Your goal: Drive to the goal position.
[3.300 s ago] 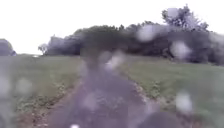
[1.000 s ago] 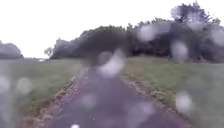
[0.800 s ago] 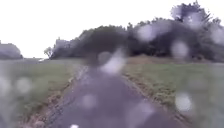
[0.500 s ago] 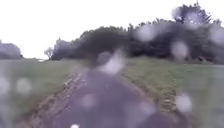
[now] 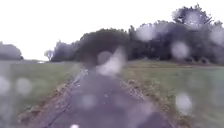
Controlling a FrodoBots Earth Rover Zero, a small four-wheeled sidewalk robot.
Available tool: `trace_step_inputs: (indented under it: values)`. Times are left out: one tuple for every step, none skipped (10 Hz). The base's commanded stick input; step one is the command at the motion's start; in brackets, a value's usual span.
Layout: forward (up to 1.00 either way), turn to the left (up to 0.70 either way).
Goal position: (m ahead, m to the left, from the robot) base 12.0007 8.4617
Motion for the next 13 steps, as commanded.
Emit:
trace_step_inputs:
  values:
    - [0.85, 0.34]
    - [0.85, 0.34]
    - [0.85, 0.34]
    - [0.85, 0.34]
    - [0.85, 0.33]
    - [0.85, 0.3]
    - [0.85, 0.23]
    - [0.85, 0.11]
    - [0.85, 0.0]
    - [0.85, 0.0]
    - [0.85, 0.0]
    - [0.85, 0.0]
    - [0.85, 0.0]
